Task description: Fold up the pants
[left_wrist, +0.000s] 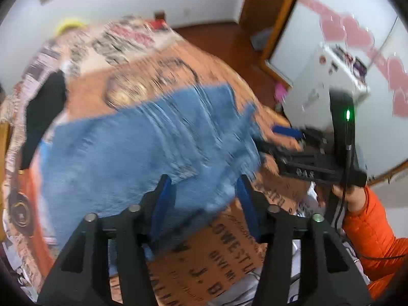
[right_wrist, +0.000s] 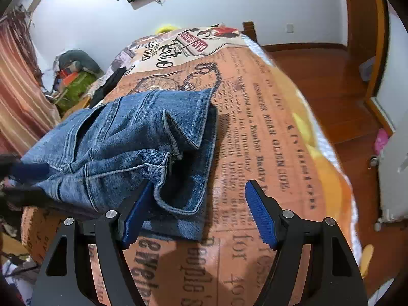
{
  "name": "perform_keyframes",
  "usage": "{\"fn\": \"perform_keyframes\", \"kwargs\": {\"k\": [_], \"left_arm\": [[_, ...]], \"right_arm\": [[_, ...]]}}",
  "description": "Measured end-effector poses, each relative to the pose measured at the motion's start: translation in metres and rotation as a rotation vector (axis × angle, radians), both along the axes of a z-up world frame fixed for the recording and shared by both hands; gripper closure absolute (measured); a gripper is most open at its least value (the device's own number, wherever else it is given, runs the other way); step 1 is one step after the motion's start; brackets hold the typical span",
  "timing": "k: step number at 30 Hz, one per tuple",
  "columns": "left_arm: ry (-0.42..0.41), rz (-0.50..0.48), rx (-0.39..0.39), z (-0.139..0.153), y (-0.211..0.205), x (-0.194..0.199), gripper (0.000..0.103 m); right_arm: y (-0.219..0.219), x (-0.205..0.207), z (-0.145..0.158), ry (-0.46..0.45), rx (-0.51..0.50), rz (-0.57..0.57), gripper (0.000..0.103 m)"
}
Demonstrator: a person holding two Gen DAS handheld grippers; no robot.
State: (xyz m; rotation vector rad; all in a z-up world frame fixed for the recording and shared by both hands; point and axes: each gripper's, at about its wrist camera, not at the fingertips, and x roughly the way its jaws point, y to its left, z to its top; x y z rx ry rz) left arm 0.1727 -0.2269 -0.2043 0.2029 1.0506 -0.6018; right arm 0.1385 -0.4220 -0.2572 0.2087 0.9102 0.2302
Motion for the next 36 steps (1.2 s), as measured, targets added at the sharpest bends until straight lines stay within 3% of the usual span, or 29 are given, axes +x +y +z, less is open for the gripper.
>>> {"fn": "perform_keyframes", "kwargs": {"k": [5,9,16,18,22,25,31,36], "left_arm": [[-0.138,0.109,0.0,0.034,0.039,0.017,0.031],[-0.181,0.199,0.03,0.036,0.066,0.057,0.03],[-0.141,0.292,0.167,-0.012,0.094,0.162,0.029],[-0.109,0.295,0.2,-0.03,0.097,0.182,0.029],[-0.06,0.269,0.337,-0.076,0.099,0.214,0.029],[0.002,0.223,0.37,-0.104,0.102,0.217,0.028],[-0.003,0.143,0.341,-0.101,0.124,0.189,0.028],[-0.021,0.14,0.331,-0.088,0.159,0.145,0.028]], "right_arm": [[0.0,-0.021,0.013,-0.017,0.007,0.016,0.032],[0.006,-0.032,0.02,-0.022,0.019,0.032,0.031],[0.03,-0.028,0.014,0.001,0.018,0.067,0.031],[0.037,-0.025,0.007,0.028,0.019,0.084,0.031],[0.05,-0.018,-0.006,0.068,0.015,0.11,0.031],[0.058,-0.005,-0.016,0.093,0.003,0.123,0.03],[0.057,0.033,-0.019,0.112,-0.044,0.12,0.028],[0.068,0.069,-0.018,0.088,-0.124,0.152,0.033]]}}
